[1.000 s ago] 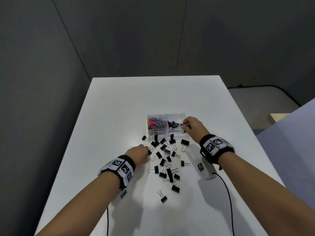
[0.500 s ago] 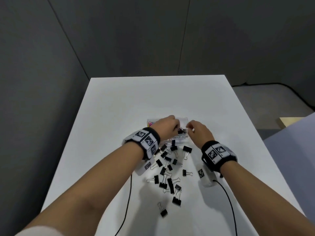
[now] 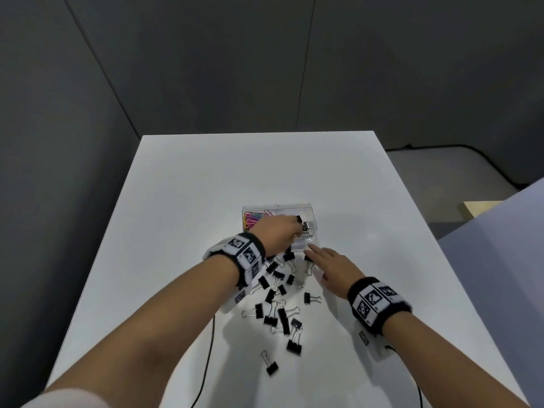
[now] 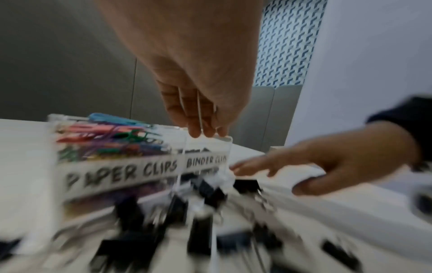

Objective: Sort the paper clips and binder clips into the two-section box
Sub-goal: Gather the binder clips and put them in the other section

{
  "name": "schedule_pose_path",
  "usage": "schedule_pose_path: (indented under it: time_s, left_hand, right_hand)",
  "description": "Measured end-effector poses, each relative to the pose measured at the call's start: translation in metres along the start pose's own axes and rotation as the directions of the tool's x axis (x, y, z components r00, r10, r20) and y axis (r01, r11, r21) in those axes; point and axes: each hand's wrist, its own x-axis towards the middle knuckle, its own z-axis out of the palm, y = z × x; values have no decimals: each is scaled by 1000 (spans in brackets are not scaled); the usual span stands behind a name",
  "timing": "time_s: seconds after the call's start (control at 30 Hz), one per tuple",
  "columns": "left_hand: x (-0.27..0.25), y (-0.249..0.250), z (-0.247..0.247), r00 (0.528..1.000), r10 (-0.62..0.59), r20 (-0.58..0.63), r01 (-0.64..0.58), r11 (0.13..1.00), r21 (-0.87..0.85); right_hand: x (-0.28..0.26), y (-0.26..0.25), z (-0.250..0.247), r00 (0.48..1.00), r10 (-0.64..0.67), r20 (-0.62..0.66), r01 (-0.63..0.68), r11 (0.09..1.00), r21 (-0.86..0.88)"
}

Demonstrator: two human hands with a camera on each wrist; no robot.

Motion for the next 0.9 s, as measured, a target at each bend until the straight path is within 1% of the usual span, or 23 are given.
schedule_pose_path:
  time_s: [0.07, 0.13, 0.23, 0.3, 0.47, 0.53, 0.63, 0.77, 0.9]
  left_hand:
    - [-25, -3, 14, 999, 33, 42, -34, 999, 29]
    - [-48, -11, 30, 997, 25, 77, -30, 998, 61]
    - [-76, -24, 49, 983, -110, 148, 94, 990, 108]
    - [-88, -29, 54, 967, -189, 172, 172, 979, 107]
    - [-101, -33, 54, 941, -304, 148, 303, 953, 33]
    - [-104, -35, 52, 926, -338, 166, 342, 940, 3]
    - [-105, -39, 50, 912, -340, 230, 352, 936, -10]
    - [-103, -38, 46, 924, -320, 210, 336, 941, -46]
    - [-103, -38, 47, 917, -315, 246, 336, 940, -48]
  right_hand:
    - [3, -2, 1, 999, -12, 49, 16, 995, -95]
    - [6, -5, 5, 1000, -6, 29, 10, 991, -131]
    - [9, -12, 14, 996, 17, -89, -32, 986, -164]
    - [10, -16, 15, 993, 64, -100, -77, 989, -129]
    - [14, -23, 1, 992, 128, -19, -128, 992, 6]
    - [17, -26, -4, 988, 154, -5, -153, 984, 89]
    - [25, -31, -8, 988, 156, 8, -156, 980, 125]
    - [39, -39, -7, 989, 139, -49, -131, 982, 136]
    - [46, -45, 3, 997, 76, 4, -76, 992, 102]
